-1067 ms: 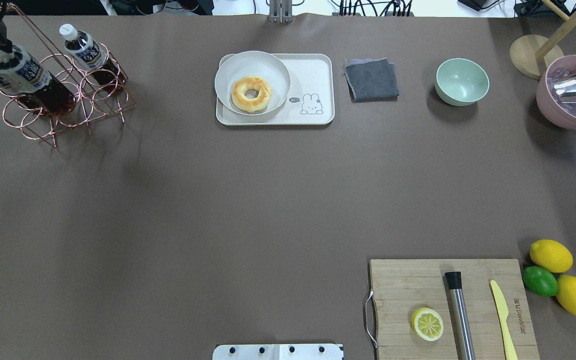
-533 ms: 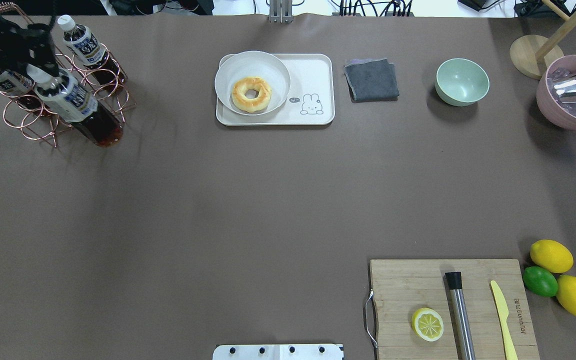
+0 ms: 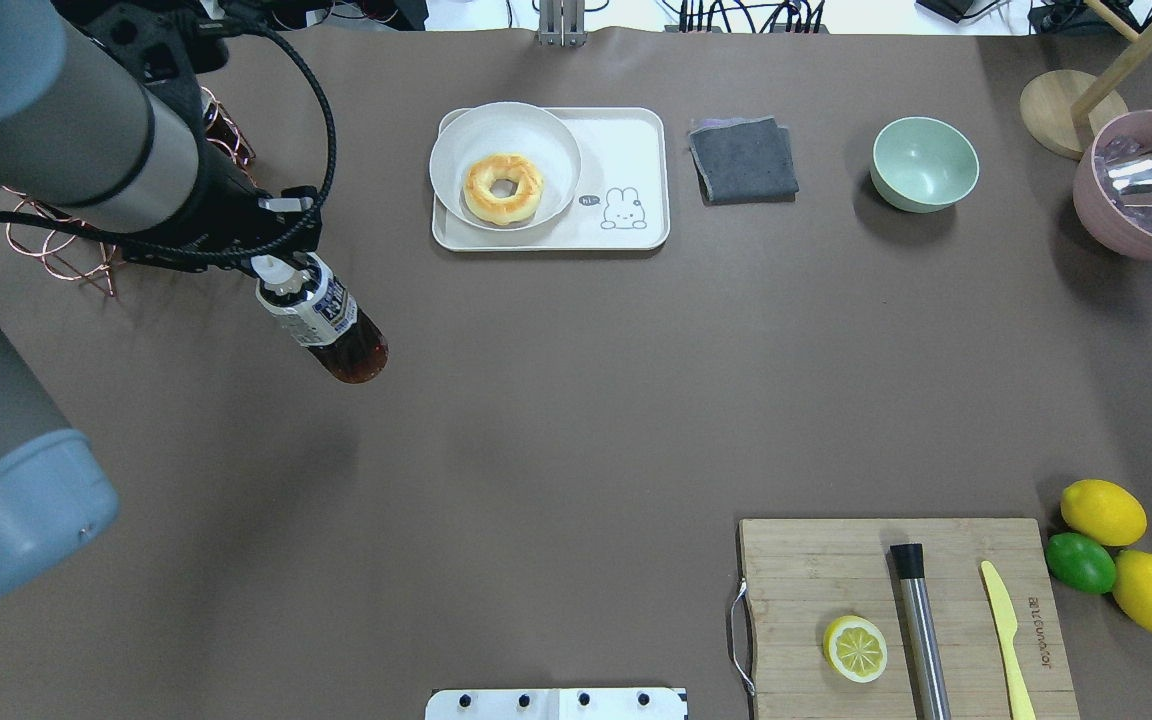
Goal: Place tea on tray
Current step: 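Lift the tea bottle from the rack with the left gripper toward the tray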
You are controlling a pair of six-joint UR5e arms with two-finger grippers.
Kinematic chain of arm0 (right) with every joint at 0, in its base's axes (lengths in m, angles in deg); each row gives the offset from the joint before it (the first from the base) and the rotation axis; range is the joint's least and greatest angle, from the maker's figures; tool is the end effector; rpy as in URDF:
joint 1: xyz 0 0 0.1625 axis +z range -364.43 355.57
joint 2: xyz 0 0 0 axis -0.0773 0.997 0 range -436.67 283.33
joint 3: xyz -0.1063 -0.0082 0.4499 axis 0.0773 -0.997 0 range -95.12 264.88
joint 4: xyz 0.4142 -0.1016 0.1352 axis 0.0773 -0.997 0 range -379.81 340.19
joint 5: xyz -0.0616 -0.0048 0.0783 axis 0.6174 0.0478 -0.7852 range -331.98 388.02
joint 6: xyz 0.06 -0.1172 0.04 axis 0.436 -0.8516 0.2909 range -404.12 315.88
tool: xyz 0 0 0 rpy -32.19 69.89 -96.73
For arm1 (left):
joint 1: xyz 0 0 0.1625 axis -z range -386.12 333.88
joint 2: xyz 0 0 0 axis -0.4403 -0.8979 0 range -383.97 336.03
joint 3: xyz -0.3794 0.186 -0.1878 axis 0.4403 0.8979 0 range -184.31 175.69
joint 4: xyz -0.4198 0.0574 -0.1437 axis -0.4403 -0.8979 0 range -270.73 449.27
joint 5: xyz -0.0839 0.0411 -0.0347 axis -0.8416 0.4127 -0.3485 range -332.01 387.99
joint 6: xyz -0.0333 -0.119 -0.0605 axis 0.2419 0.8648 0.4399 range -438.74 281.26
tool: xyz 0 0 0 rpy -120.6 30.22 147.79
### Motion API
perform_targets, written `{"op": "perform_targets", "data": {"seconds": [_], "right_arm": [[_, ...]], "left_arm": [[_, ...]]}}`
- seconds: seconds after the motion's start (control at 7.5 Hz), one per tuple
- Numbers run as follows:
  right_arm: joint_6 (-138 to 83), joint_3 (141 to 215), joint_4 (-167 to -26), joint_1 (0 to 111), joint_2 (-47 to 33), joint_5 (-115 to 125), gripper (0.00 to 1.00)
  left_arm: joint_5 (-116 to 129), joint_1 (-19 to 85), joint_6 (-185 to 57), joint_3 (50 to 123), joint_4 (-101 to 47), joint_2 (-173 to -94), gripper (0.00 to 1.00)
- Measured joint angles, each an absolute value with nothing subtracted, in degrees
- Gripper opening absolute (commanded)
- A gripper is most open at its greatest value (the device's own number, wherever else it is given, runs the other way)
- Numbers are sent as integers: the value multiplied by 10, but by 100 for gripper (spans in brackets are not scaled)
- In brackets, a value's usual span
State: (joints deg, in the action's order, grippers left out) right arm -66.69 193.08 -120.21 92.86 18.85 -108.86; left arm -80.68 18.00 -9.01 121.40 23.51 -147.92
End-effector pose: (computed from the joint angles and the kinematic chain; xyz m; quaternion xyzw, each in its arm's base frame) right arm 0.0930 -0.4675 0.6189 0.1201 -0.3796 -0.1298 0.9081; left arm 0.3466 -0.4606 0.1661 0.0764 0.4021 -0.1269 0.9035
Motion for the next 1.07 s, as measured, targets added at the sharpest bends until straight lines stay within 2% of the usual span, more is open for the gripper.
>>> {"op": "perform_targets", "data": {"seconds": [0.4, 1.07], "right_arm": [[-628, 1943, -1201, 918, 182, -1099, 100], [-625, 1944, -1201, 917, 189, -1107, 100]], "left_arm": [[-747, 99, -37, 1191, 233, -1508, 0], [-708, 44, 8, 1101, 225, -1604, 0]]}}
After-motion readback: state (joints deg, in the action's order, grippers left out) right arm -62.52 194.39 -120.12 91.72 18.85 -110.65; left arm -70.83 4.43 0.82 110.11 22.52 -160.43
